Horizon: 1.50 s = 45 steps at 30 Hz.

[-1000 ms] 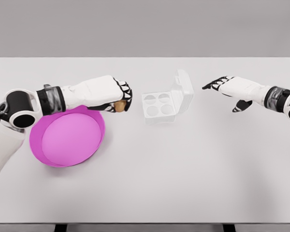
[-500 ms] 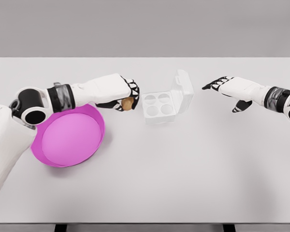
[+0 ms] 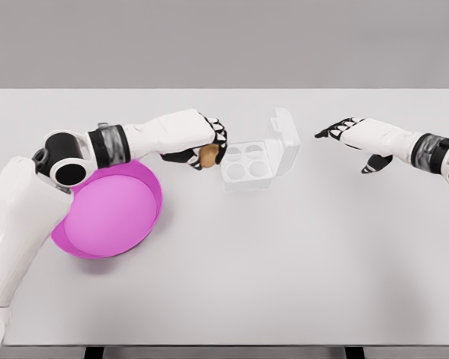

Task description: Pack egg into the box and close the box lid

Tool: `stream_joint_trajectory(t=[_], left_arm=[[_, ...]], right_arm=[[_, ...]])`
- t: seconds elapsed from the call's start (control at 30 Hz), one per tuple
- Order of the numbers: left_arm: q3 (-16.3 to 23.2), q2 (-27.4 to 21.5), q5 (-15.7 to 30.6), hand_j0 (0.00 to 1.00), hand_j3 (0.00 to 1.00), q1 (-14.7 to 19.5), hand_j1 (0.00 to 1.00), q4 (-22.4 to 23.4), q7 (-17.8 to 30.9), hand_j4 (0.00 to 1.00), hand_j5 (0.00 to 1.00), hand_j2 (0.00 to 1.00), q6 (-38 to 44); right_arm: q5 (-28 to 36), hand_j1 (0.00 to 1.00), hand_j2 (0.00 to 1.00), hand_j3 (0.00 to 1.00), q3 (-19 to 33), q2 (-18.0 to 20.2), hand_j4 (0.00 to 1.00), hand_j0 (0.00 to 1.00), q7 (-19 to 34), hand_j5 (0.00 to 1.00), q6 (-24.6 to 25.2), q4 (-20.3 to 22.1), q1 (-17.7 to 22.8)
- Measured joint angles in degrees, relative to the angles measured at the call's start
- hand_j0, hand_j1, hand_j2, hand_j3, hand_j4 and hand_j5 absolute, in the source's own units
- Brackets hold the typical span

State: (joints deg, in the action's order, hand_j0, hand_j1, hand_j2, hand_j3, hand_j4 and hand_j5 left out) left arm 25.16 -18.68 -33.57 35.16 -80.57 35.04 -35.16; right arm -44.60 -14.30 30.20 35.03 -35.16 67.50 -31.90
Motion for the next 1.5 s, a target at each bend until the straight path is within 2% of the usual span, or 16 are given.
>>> stream_joint_trajectory(t=[0.27,0.57,1.33,1.43,1.5], left_arm=[[0.06,2.84,-0.13,0.29,0.29,1.32,0.29,4.03,0.0,0.29,0.29,0.29,0.01],[-0.07,6.89,-1.05,0.28,0.28,3.25,0.28,9.83,0.01,0.28,0.28,0.28,0.0],[-1.32,13.03,-1.23,0.24,0.24,7.56,0.24,21.42,0.04,0.24,0.24,0.24,-0.01],[-1.43,13.33,-1.24,0.29,0.29,7.56,0.29,22.1,0.03,0.29,0.29,0.29,-0.01],[-1.47,13.44,-1.22,0.42,0.42,7.56,0.42,22.29,0.02,0.42,0.42,0.42,0.0]], right_arm=[[0.01,1.0,1.0,1.0,0.02,0.05,1.0,1.0,0.0,1.0,0.0,0.1,0.18],[0.23,1.0,1.0,1.0,0.0,0.04,1.0,1.0,0.0,1.0,0.0,2.73,0.53],[0.23,1.0,1.0,1.0,-0.02,0.01,1.0,1.0,0.0,1.0,0.0,2.97,0.53],[0.23,1.0,1.0,1.0,-0.02,0.03,1.0,1.0,0.0,1.0,0.0,2.97,0.61],[0.25,1.0,1.0,1.0,-0.01,0.08,1.0,1.0,0.0,1.0,0.0,2.97,0.53]])
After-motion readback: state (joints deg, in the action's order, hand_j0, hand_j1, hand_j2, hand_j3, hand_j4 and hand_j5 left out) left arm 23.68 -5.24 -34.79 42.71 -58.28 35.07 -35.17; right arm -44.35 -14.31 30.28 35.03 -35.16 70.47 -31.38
